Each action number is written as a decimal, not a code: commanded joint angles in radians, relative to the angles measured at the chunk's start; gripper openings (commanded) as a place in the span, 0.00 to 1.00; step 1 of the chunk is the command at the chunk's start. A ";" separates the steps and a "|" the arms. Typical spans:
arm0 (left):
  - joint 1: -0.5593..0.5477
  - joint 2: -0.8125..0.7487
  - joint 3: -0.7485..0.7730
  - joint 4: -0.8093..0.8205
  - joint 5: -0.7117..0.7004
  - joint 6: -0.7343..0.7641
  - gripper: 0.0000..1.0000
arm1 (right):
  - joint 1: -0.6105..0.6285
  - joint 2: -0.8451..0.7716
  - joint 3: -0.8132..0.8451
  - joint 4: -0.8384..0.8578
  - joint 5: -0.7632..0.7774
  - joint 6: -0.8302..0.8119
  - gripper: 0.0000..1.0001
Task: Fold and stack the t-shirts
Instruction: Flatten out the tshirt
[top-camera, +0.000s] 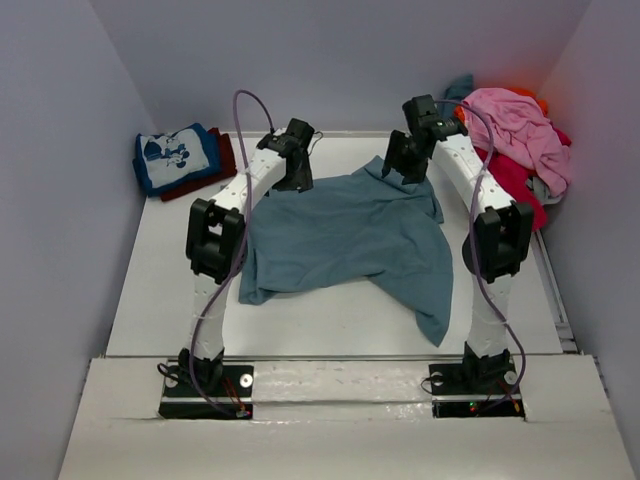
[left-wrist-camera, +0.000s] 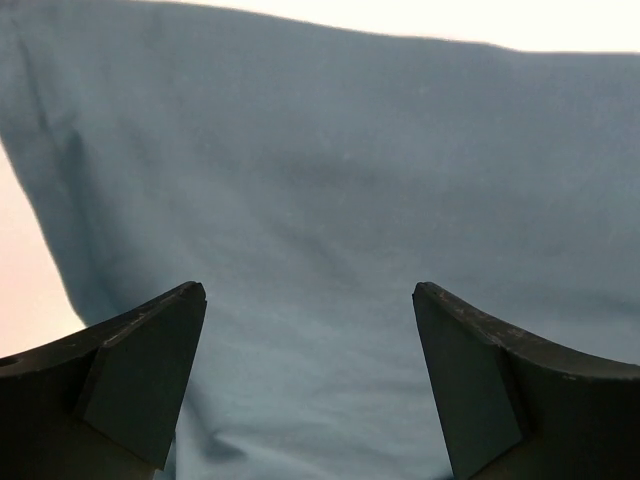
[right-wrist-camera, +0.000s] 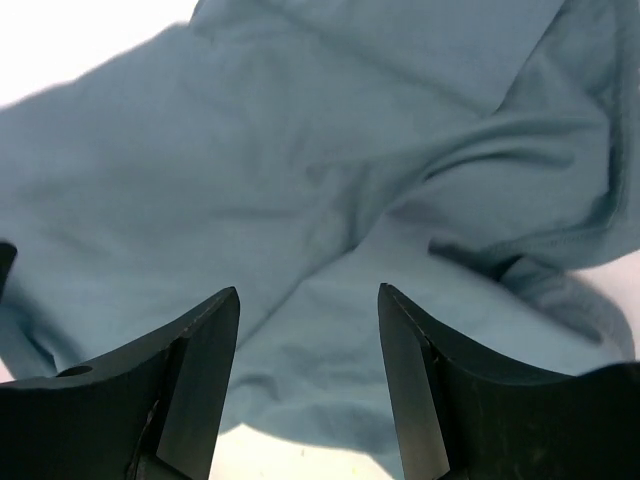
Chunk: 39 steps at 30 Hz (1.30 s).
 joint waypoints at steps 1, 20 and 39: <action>0.004 0.025 0.012 -0.008 0.045 0.009 0.98 | -0.055 0.064 0.111 0.028 -0.027 -0.012 0.63; 0.055 -0.100 -0.238 0.051 0.020 0.026 0.98 | -0.207 0.436 0.412 -0.026 -0.128 0.051 0.61; 0.055 -0.056 -0.168 0.013 0.020 0.049 0.98 | -0.310 0.407 0.335 -0.009 -0.147 0.025 0.55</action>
